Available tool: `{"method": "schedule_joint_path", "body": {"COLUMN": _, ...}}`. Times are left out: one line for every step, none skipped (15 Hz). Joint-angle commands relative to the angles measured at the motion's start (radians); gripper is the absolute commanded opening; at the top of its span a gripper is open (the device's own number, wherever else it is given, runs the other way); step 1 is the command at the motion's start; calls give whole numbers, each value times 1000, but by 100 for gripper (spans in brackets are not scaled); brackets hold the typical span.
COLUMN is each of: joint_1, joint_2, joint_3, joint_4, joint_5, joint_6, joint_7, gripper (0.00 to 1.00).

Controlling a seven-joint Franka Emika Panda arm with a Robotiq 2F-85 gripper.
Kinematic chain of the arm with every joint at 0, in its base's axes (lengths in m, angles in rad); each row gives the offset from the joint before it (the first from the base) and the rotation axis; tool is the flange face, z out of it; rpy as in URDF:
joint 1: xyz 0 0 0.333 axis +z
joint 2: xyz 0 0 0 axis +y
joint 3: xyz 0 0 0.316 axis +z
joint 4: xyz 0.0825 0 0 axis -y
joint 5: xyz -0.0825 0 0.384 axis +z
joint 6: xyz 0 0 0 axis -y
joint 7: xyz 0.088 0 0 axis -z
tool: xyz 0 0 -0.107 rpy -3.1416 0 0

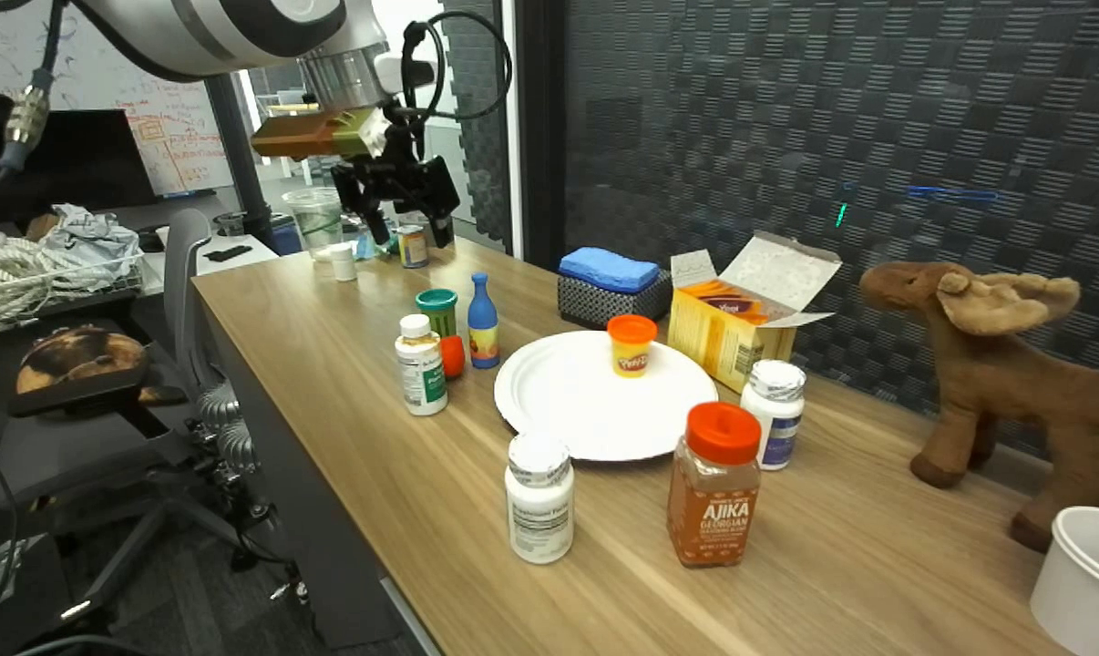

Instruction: Place the containers and the orange toy on the white plate

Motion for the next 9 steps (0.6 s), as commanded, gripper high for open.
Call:
{"method": "schedule_joint_path", "body": {"joint_1": -14, "joint_2": 6, "joint_3": 8, "joint_4": -9, "joint_5": 14, "joint_6": -4, "joint_7": -105, "gripper": 100}}
{"method": "schedule_joint_path", "body": {"joint_1": -17, "joint_2": 8, "joint_3": 10, "joint_4": -10, "joint_5": 27, "joint_6": -14, "joint_7": -132, "gripper": 100}}
{"method": "schedule_joint_path", "body": {"joint_1": -22, "joint_2": 13, "joint_3": 9, "joint_4": -11, "joint_5": 28, "joint_6": -19, "joint_7": -155, "gripper": 100}}
{"method": "schedule_joint_path", "body": {"joint_1": -24, "joint_2": 15, "joint_3": 9, "joint_4": -14, "joint_5": 29, "joint_6": -24, "joint_7": -175, "gripper": 100}}
{"method": "schedule_joint_path", "body": {"joint_1": -26, "joint_2": 21, "joint_3": 7, "joint_4": -14, "joint_5": 21, "joint_6": -26, "joint_7": -193, "gripper": 100}}
{"method": "schedule_joint_path", "body": {"joint_1": -29, "joint_2": 24, "joint_3": 6, "joint_4": -17, "joint_5": 18, "joint_6": -27, "joint_7": -210, "gripper": 100}}
{"method": "schedule_joint_path", "body": {"joint_1": -32, "joint_2": 29, "joint_3": 8, "joint_4": -17, "joint_5": 22, "joint_6": -32, "joint_7": -226, "gripper": 100}}
{"method": "schedule_joint_path", "body": {"joint_1": -35, "joint_2": 36, "joint_3": 10, "joint_4": -14, "joint_5": 30, "joint_6": -39, "joint_7": -244, "gripper": 100}}
{"method": "schedule_joint_path", "body": {"joint_1": -38, "joint_2": 42, "joint_3": 12, "joint_4": -16, "joint_5": 39, "joint_6": -43, "joint_7": -259, "gripper": 100}}
